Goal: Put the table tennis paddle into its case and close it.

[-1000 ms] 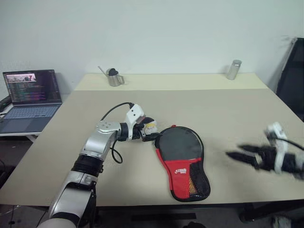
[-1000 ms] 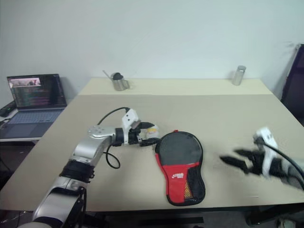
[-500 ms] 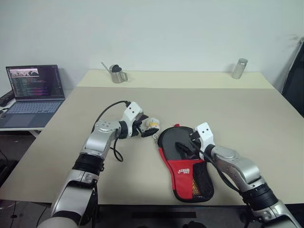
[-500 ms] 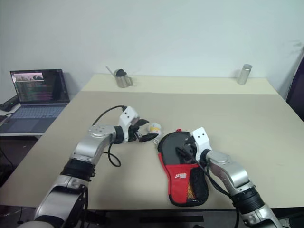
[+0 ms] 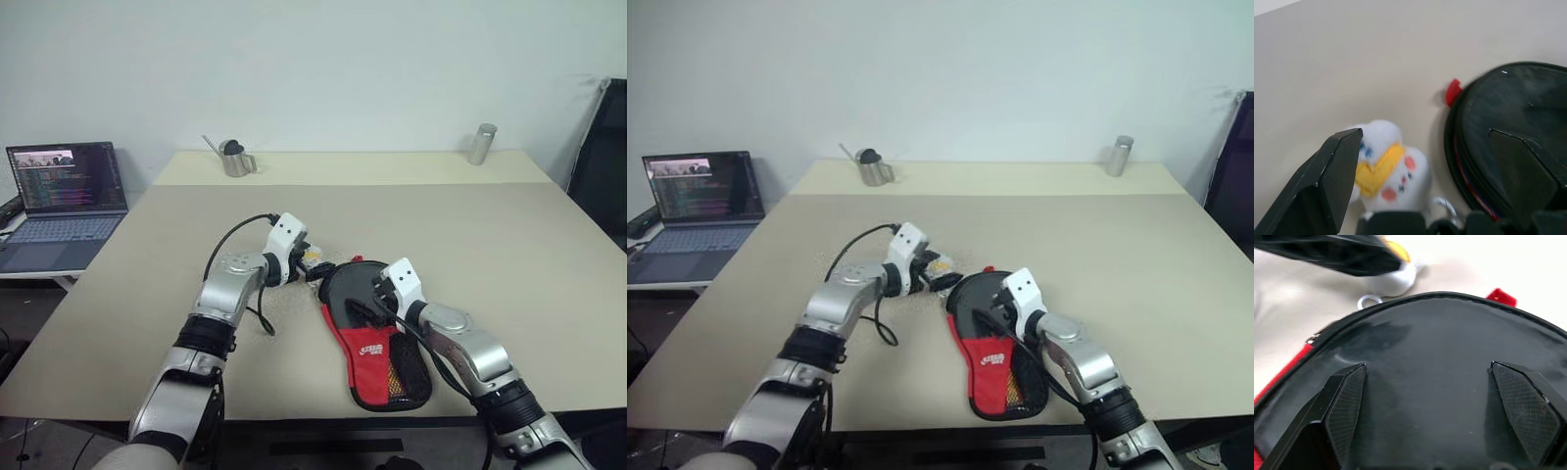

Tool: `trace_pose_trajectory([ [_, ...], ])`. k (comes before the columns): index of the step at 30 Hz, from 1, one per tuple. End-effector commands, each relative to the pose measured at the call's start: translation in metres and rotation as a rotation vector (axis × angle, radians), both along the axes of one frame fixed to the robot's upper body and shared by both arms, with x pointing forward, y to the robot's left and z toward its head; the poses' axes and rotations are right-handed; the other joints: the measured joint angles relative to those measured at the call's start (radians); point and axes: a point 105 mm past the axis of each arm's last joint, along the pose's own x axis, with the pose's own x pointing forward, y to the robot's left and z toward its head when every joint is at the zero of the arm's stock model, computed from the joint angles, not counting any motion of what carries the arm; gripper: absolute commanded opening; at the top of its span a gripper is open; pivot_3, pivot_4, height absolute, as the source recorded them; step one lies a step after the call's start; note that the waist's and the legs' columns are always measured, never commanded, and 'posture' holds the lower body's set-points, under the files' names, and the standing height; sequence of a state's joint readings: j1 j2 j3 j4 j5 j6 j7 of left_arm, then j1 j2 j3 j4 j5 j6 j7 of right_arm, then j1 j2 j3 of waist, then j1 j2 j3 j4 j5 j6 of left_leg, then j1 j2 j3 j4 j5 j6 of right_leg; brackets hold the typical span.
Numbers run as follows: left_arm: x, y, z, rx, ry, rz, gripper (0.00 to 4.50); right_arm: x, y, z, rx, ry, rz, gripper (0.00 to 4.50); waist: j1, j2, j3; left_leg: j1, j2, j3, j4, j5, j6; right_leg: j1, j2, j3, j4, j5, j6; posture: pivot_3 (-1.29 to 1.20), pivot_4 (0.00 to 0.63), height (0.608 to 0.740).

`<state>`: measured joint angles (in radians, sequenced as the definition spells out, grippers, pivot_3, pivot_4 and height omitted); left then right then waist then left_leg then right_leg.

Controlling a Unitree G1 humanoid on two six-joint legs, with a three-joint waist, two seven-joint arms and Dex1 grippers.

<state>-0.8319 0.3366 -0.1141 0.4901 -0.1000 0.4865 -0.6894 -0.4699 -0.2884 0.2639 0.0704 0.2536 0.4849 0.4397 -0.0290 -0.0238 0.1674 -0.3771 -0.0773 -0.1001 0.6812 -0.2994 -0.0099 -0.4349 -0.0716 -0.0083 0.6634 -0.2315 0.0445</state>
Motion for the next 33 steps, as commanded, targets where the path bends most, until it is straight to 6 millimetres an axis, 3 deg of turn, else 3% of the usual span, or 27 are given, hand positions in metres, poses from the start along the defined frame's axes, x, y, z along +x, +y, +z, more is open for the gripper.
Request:
trace_pose_trajectory([
  [1,0.004,-0.004,-0.001,0.030,0.013,0.020,4.50,0.001,0.004,0.007,0.007,-0.033,0.017,4.48,-0.003,0.000,0.000,0.000,0.000,0.000,0.000,0.000,0.000,0.000,0.000,0.000,0.000,0.000,0.000,0.00,0.150,0.740],
  [15,0.013,0.007,-0.032,0.116,0.101,0.222,4.50,-0.003,0.003,0.000,-0.025,-0.028,0.004,4.48,-0.002,0.000,-0.006,0.001,0.000,0.000,0.000,0.000,-0.001,0.000,0.000,0.001,0.000,0.000,0.000,0.00,0.150,0.740],
  [23,0.013,0.016,-0.049,0.157,0.153,0.323,4.50,-0.001,0.001,0.001,-0.026,-0.032,-0.020,4.48,-0.001,0.000,-0.006,0.014,0.000,0.000,-0.003,0.000,0.000,0.014,0.000,0.000,-0.002,0.000,0.000,0.00,0.150,0.740],
  [33,0.012,0.017,-0.056,0.161,0.168,0.337,1.23,-0.001,0.001,0.000,-0.027,-0.026,-0.022,4.50,0.000,0.001,-0.006,0.014,0.000,-0.001,-0.002,0.000,-0.001,0.014,0.000,0.000,-0.002,0.000,0.000,0.00,0.150,0.740],
])
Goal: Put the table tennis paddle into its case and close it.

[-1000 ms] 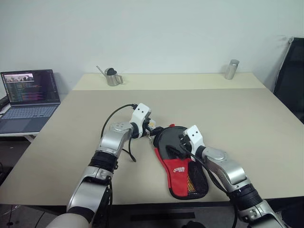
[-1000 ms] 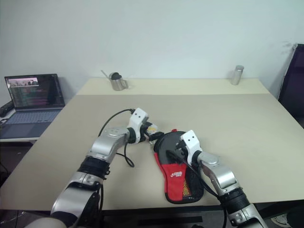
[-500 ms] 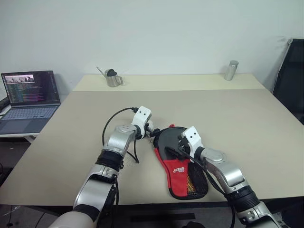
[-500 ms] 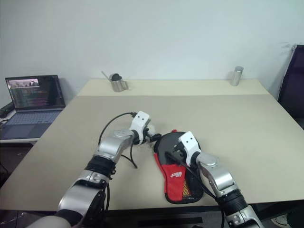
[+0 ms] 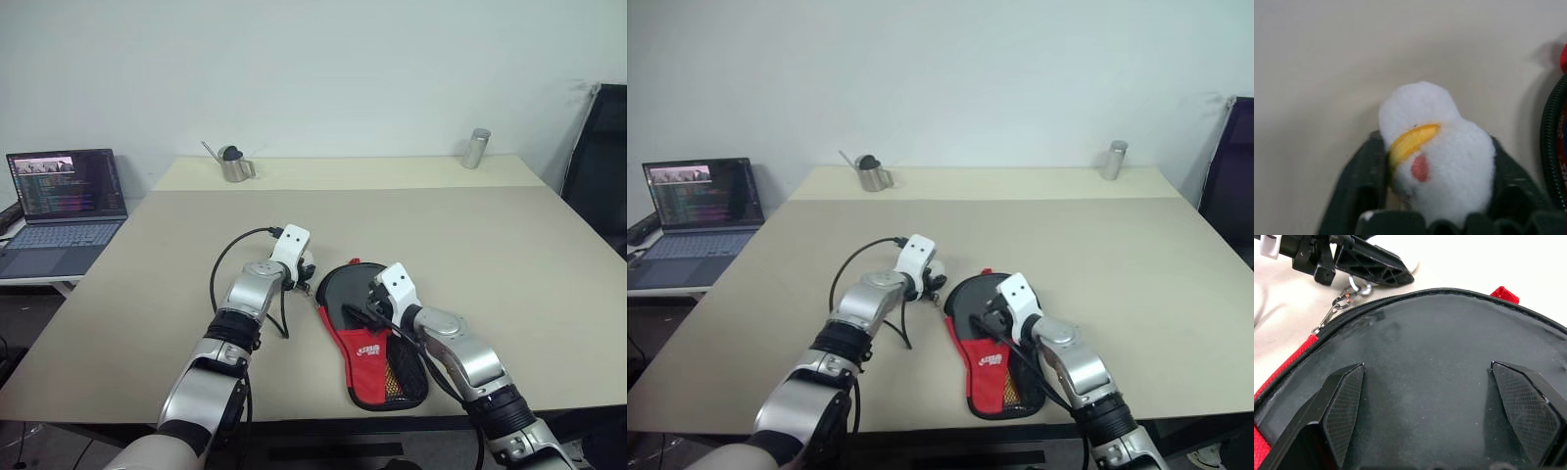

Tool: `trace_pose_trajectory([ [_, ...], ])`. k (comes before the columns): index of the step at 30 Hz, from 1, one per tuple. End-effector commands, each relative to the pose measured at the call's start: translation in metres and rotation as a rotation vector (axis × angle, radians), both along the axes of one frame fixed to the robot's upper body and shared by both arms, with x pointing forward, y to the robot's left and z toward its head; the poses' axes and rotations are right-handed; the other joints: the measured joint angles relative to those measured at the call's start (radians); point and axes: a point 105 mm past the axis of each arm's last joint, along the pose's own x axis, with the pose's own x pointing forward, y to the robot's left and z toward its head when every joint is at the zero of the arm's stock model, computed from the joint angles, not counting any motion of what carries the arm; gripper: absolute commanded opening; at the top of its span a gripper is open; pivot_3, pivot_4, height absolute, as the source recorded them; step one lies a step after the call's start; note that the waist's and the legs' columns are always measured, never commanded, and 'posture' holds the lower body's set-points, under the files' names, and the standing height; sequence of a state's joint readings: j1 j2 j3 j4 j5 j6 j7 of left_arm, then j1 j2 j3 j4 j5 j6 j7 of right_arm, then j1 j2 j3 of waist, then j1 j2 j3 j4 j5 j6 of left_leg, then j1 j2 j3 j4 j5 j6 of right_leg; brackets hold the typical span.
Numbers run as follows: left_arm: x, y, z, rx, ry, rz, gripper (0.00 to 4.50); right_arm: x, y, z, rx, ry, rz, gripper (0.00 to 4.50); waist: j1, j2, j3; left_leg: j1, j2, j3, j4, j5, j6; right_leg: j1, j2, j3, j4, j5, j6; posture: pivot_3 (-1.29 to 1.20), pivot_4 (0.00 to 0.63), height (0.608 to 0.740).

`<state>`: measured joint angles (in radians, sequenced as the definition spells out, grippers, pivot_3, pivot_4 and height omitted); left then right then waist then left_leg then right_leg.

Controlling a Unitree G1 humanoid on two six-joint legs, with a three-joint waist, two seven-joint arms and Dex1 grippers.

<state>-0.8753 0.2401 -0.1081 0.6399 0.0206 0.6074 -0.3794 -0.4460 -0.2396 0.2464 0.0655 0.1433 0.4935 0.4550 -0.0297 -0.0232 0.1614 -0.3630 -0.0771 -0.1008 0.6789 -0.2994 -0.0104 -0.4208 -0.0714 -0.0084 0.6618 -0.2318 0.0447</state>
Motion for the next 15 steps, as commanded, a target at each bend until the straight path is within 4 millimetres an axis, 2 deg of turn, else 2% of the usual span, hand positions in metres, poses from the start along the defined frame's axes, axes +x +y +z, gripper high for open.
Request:
trace_pose_trajectory([
  [1,-0.004,0.002,-0.017,0.005,0.058,0.014,0.97,0.001,-0.001,0.008,0.018,-0.020,-0.006,4.50,0.000,0.001,-0.001,0.000,0.000,0.000,0.000,0.000,0.000,0.000,0.000,0.000,0.000,0.000,0.000,0.00,0.150,0.740],
  [4,0.003,-0.001,-0.015,0.025,0.017,-0.001,0.48,0.002,-0.002,0.008,0.018,-0.017,-0.008,4.50,0.001,0.001,-0.002,0.000,0.000,0.000,0.000,0.000,0.000,0.000,0.000,0.000,0.000,0.000,0.000,0.00,0.150,0.740],
  [6,0.012,0.000,-0.008,0.074,-0.029,-0.009,0.45,0.000,0.001,0.006,0.017,-0.003,0.007,4.50,0.006,0.001,-0.002,0.001,0.000,-0.001,0.000,0.000,0.000,0.001,0.000,-0.001,0.000,0.000,0.000,0.00,0.150,0.740],
  [11,0.038,-0.013,0.038,0.139,-0.179,-0.011,0.45,-0.013,0.009,-0.004,-0.012,0.051,0.100,4.50,0.007,0.001,-0.001,0.000,0.000,-0.003,0.001,0.001,0.000,0.002,0.001,-0.003,0.000,0.003,0.000,0.00,0.150,0.740],
  [15,0.039,-0.032,0.044,0.174,-0.195,-0.077,0.45,-0.017,0.013,-0.006,-0.021,0.060,0.125,4.50,0.001,0.000,-0.001,0.000,0.000,-0.003,0.000,0.002,-0.002,0.001,0.001,-0.003,0.000,0.003,0.001,0.00,0.150,0.740],
])
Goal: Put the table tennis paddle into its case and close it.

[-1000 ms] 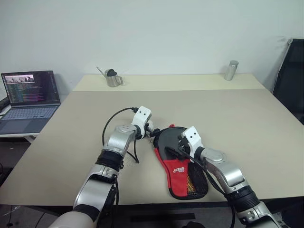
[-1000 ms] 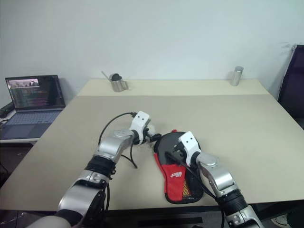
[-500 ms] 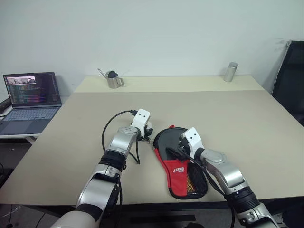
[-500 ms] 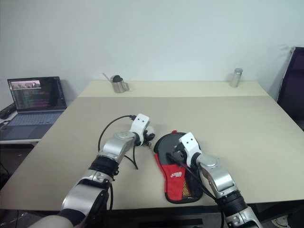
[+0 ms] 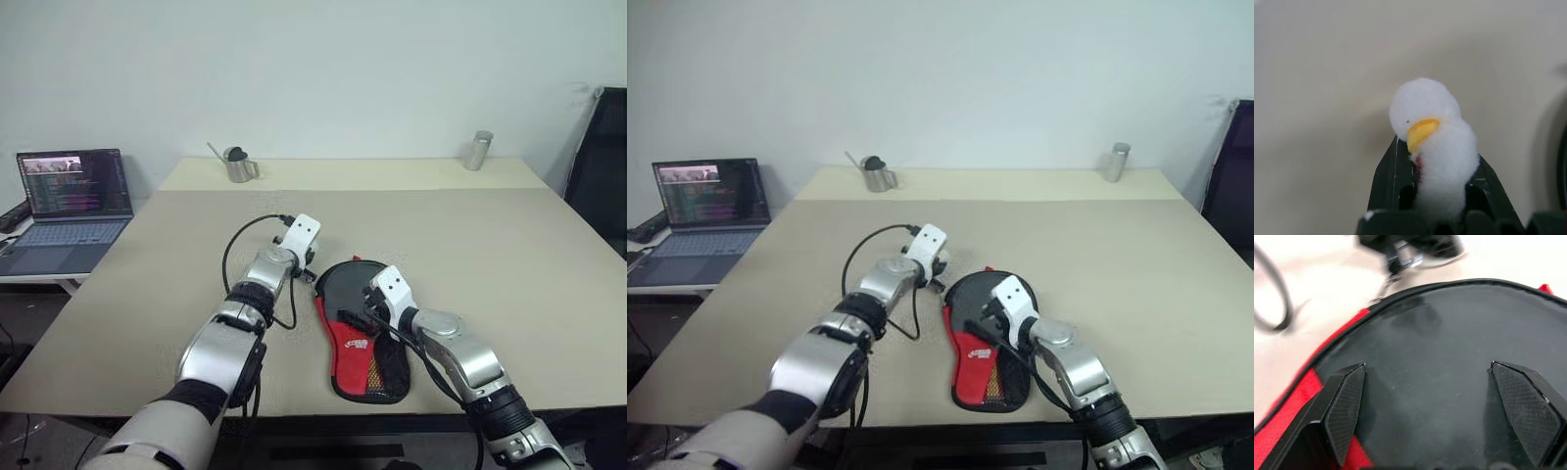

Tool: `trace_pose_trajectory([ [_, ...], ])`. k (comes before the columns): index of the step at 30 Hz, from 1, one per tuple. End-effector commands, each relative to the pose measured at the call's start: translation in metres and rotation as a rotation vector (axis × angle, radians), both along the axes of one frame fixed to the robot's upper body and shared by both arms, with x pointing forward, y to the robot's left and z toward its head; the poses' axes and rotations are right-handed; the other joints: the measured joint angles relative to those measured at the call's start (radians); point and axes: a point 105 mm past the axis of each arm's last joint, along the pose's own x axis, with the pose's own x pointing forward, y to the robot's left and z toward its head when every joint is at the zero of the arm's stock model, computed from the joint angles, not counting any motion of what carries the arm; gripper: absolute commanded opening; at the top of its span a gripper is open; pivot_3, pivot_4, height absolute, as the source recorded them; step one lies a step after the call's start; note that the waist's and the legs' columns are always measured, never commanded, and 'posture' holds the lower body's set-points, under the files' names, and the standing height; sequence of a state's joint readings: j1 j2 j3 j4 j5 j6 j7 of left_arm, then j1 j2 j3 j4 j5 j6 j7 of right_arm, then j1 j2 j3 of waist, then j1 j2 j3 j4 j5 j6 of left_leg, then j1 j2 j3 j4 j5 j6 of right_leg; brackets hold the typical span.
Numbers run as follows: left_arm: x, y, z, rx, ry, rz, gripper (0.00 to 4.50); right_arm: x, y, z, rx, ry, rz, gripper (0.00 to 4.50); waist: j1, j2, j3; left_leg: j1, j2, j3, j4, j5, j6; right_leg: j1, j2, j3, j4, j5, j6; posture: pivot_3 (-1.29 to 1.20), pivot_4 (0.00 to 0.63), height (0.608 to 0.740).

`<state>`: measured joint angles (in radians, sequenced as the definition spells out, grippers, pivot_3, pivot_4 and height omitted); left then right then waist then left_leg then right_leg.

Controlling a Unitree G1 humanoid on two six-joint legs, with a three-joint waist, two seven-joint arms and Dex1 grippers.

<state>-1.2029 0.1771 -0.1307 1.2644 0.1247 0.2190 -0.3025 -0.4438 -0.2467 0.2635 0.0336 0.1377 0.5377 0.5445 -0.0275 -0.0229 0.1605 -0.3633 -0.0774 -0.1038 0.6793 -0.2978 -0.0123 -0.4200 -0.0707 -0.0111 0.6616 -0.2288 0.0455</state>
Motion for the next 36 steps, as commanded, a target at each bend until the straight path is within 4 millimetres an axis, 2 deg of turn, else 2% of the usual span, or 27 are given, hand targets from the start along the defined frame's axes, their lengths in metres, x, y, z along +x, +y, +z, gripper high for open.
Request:
trace_pose_trajectory([
  [1,0.004,-0.019,0.021,0.040,-0.076,-0.068,0.45,-0.007,0.004,-0.004,-0.008,0.023,0.028,4.50,-0.002,0.000,0.000,0.000,0.000,0.000,0.000,0.000,0.000,0.000,0.000,0.000,0.000,0.000,0.000,0.00,0.150,0.740],
  [6,-0.001,-0.036,0.013,0.083,-0.058,-0.141,0.45,-0.009,0.004,-0.003,-0.006,0.030,0.029,4.50,-0.004,0.000,0.000,-0.001,0.000,0.001,-0.001,0.000,0.000,-0.002,0.000,0.001,-0.003,0.000,0.000,0.00,0.150,0.740],
  [12,0.004,-0.035,0.019,0.222,-0.146,-0.116,0.45,-0.015,0.005,-0.004,-0.011,0.038,0.042,4.50,-0.003,0.000,0.000,-0.002,0.000,0.001,-0.002,0.000,0.000,-0.002,0.000,0.001,-0.004,0.000,0.000,0.00,0.150,0.740],
  [20,0.010,-0.032,0.034,0.322,-0.279,-0.021,0.45,-0.022,0.005,-0.004,-0.016,0.052,0.061,4.50,-0.002,0.000,0.000,-0.002,0.000,0.001,-0.001,0.000,0.000,-0.002,0.000,0.001,-0.004,0.000,0.000,0.00,0.150,0.740],
  [25,0.011,-0.043,0.048,0.340,-0.385,-0.005,0.45,-0.028,0.007,-0.005,-0.021,0.067,0.083,4.50,-0.001,0.000,0.000,-0.002,0.000,0.001,-0.002,0.000,0.000,-0.002,0.000,0.001,-0.004,0.000,0.001,0.00,0.150,0.740],
  [31,0.012,-0.048,0.078,0.292,-0.557,0.095,0.45,-0.033,0.010,-0.004,-0.025,0.068,0.111,4.50,-0.001,-0.001,0.001,-0.002,0.000,0.001,-0.002,0.000,0.000,-0.002,0.000,0.001,-0.004,0.000,0.001,0.00,0.150,0.740],
  [34,0.009,-0.060,0.091,0.300,-0.640,0.120,0.45,-0.036,0.014,-0.002,-0.023,0.064,0.133,4.50,0.000,-0.001,0.001,-0.002,0.000,0.001,-0.002,0.000,0.000,-0.002,0.000,0.001,-0.004,0.000,0.001,0.00,0.150,0.740],
  [36,0.005,-0.074,0.090,0.320,-0.656,0.077,0.45,-0.037,0.015,-0.001,-0.023,0.063,0.141,4.50,0.002,-0.001,0.001,-0.002,0.000,0.001,-0.002,0.000,0.000,-0.002,0.000,0.000,-0.004,-0.001,0.001,0.00,0.150,0.740],
])
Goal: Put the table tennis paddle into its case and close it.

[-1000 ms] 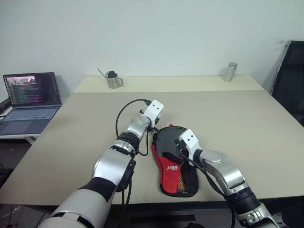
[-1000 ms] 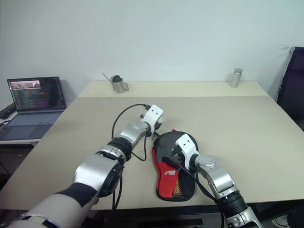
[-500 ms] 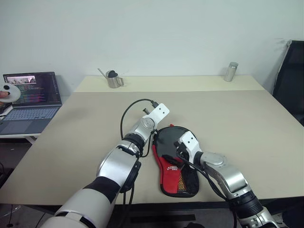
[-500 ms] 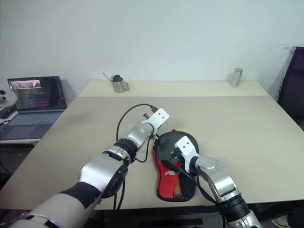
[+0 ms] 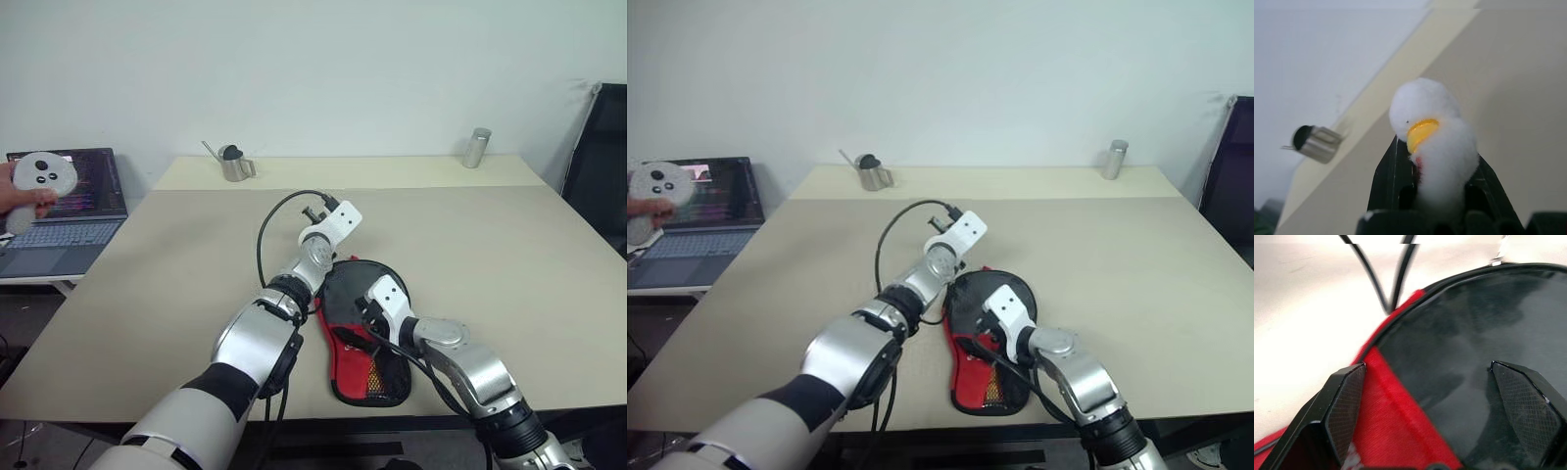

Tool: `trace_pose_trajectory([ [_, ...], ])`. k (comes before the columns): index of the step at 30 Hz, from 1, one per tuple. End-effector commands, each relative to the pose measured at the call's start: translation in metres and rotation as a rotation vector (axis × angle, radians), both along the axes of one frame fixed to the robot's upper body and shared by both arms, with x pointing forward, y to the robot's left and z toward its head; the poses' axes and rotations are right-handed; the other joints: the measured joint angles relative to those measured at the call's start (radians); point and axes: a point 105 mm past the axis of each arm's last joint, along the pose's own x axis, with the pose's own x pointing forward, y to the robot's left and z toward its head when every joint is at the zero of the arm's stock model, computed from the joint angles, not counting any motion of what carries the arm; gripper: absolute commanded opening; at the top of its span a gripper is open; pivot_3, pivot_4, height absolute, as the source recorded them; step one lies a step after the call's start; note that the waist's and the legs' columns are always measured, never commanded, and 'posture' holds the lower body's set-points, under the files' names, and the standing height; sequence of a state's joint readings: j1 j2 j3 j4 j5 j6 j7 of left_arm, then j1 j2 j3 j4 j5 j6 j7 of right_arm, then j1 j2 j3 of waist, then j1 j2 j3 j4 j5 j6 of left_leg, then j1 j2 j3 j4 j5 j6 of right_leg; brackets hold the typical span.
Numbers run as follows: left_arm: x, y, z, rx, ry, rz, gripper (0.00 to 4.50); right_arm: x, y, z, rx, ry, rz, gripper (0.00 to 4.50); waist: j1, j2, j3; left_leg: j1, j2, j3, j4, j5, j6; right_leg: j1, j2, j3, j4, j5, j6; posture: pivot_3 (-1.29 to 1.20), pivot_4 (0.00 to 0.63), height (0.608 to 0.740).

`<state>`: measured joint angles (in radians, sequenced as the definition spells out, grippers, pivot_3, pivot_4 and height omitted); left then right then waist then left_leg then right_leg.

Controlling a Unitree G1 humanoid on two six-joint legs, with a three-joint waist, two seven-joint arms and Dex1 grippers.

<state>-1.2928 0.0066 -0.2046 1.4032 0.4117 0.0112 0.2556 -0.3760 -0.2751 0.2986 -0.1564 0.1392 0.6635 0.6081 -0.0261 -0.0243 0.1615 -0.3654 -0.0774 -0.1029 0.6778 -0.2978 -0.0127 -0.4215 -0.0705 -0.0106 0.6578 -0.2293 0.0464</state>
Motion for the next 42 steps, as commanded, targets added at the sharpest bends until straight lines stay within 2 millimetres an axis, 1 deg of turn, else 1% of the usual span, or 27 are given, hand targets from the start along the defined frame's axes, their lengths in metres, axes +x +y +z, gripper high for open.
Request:
trace_pose_trajectory([
  [1,-0.003,-0.035,0.042,0.036,-0.152,-0.100,0.45,-0.008,0.006,-0.004,-0.003,0.029,0.042,4.50,0.000,0.000,0.000,0.000,0.000,0.000,0.000,0.000,0.000,0.000,0.000,0.000,0.000,0.000,0.000,0.00,0.150,0.740],
  [3,-0.009,-0.052,0.032,0.098,-0.130,-0.180,0.45,-0.008,0.006,-0.004,-0.003,0.029,0.043,4.50,0.001,0.000,0.000,0.000,0.000,0.000,0.000,0.000,0.000,0.000,0.000,0.000,0.000,0.000,0.000,0.00,0.150,0.740],
  [4,-0.012,-0.060,0.025,0.132,-0.104,-0.225,0.45,-0.009,0.006,-0.004,-0.002,0.028,0.043,4.50,0.001,0.000,0.000,0.000,0.000,0.000,0.000,0.000,0.000,0.000,0.000,0.000,0.000,0.000,0.000,0.00,0.150,0.740],
  [8,-0.019,-0.075,0.004,0.232,-0.045,-0.318,0.45,-0.009,0.007,-0.004,0.004,0.029,0.039,4.50,0.000,0.000,0.000,0.000,0.000,0.001,0.000,0.000,0.000,0.000,0.000,0.000,0.000,0.000,0.000,0.00,0.150,0.740],
  [10,-0.021,-0.076,-0.003,0.275,-0.017,-0.344,0.45,-0.009,0.008,-0.004,0.005,0.029,0.039,4.50,0.000,0.000,0.000,0.000,0.000,0.001,0.000,0.000,0.000,0.000,0.000,0.000,0.000,0.000,0.000,0.00,0.150,0.740],
  [12,-0.025,-0.080,-0.017,0.322,0.049,-0.399,0.45,-0.009,0.008,-0.004,0.006,0.028,0.038,4.50,0.000,0.000,0.000,0.000,0.000,0.001,0.000,0.000,0.000,0.000,0.000,0.000,0.000,0.000,0.000,0.00,0.150,0.740],
  [15,-0.034,-0.085,-0.039,0.490,0.122,-0.521,0.45,-0.007,0.008,-0.004,0.007,0.027,0.037,4.50,0.000,0.000,0.000,0.000,0.000,0.001,0.000,0.000,0.000,0.000,0.000,0.000,0.000,0.000,0.001,0.00,0.150,0.740],
  [16,-0.037,-0.084,-0.046,0.540,0.140,-0.551,0.45,-0.007,0.007,-0.004,0.007,0.027,0.037,4.50,0.000,0.000,0.000,0.000,0.000,0.001,0.000,0.000,0.000,0.000,0.000,0.000,0.000,-0.001,0.001,0.00,0.150,0.740],
  [17,-0.038,-0.077,-0.056,0.557,0.200,-0.562,0.45,-0.007,0.007,-0.004,0.008,0.026,0.039,4.50,-0.001,0.000,0.000,0.000,0.000,0.001,0.000,0.000,0.000,0.000,0.000,0.000,0.000,-0.001,0.001,0.00,0.150,0.740],
  [18,-0.040,-0.072,-0.065,0.558,0.260,-0.583,1.19,-0.006,0.008,-0.004,0.008,0.026,0.040,4.50,-0.001,0.000,0.000,0.000,0.000,0.001,0.000,0.000,0.000,0.000,0.001,0.000,0.000,-0.001,0.001,0.00,0.150,0.740],
  [19,-0.042,-0.069,-0.070,0.556,0.299,-0.596,1.45,-0.006,0.008,-0.004,0.008,0.025,0.042,4.50,-0.003,0.000,0.000,0.000,0.000,0.001,0.000,0.000,0.000,0.000,0.001,0.000,0.000,-0.001,0.001,0.00,0.150,0.740],
  [20,-0.042,-0.066,-0.074,0.555,0.324,-0.598,1.87,-0.005,0.008,-0.004,0.009,0.025,0.043,4.50,-0.003,0.000,0.000,0.000,0.000,0.001,0.000,0.000,0.000,0.001,0.001,0.000,0.000,-0.001,0.001,0.00,0.150,0.740],
  [26,-0.040,-0.055,-0.073,0.569,0.331,-0.598,3.95,-0.003,0.010,-0.003,0.010,0.021,0.058,4.50,-0.003,0.000,-0.002,0.002,0.000,0.001,0.000,-0.001,0.002,0.002,0.001,0.000,0.000,-0.001,0.002,0.00,0.150,0.740],
  [27,-0.039,-0.054,-0.071,0.563,0.325,-0.604,4.28,-0.002,0.010,-0.003,0.009,0.020,0.060,4.50,-0.003,0.000,-0.002,0.002,0.001,0.001,0.000,-0.001,0.002,0.002,0.001,0.000,0.000,-0.001,0.002,0.00,0.150,0.740],
  [28,-0.038,-0.054,-0.068,0.557,0.307,-0.610,4.47,-0.002,0.011,-0.003,0.008,0.020,0.062,4.50,-0.003,0.001,-0.003,0.002,0.001,0.001,0.000,-0.001,0.002,0.002,0.001,0.000,0.000,-0.001,0.002,0.00,0.150,0.740],
  [31,-0.036,-0.059,-0.051,0.559,0.208,-0.629,4.47,-0.001,0.009,-0.003,0.000,0.017,0.068,4.50,-0.003,0.001,-0.003,0.002,0.001,0.001,0.000,-0.001,0.002,0.002,0.001,0.000,0.000,-0.001,0.001,0.00,0.150,0.740],
  [37,-0.045,-0.059,-0.032,0.487,0.222,-0.806,4.47,0.000,0.003,-0.002,-0.016,0.013,0.079,4.50,-0.003,0.001,-0.002,0.002,0.001,0.001,0.000,-0.001,0.001,0.001,0.001,0.000,0.000,-0.001,0.001,0.00,0.150,0.740],
  [39,-0.051,-0.058,-0.020,0.463,0.196,-0.881,4.47,-0.001,-0.002,-0.002,-0.047,0.014,0.096,4.50,-0.003,0.001,-0.002,0.001,0.000,0.001,0.000,0.000,0.001,0.001,0.001,0.000,0.000,-0.001,0.001,0.00,0.150,0.740],
  [40,-0.054,-0.057,-0.012,0.466,0.161,-0.915,4.47,-0.003,-0.004,-0.002,-0.069,0.011,0.111,4.50,-0.002,0.001,-0.002,0.001,0.000,0.001,0.000,0.000,0.001,0.001,0.001,0.000,0.000,-0.001,0.001,0.00,0.150,0.740],
  [42,-0.054,-0.043,0.005,0.458,0.109,-0.930,4.47,-0.006,-0.010,0.001,-0.109,0.004,0.144,4.50,-0.002,0.001,-0.001,0.000,0.000,0.000,0.000,0.000,0.001,0.001,0.000,0.000,-0.001,-0.001,0.001,0.00,0.150,0.740],
])
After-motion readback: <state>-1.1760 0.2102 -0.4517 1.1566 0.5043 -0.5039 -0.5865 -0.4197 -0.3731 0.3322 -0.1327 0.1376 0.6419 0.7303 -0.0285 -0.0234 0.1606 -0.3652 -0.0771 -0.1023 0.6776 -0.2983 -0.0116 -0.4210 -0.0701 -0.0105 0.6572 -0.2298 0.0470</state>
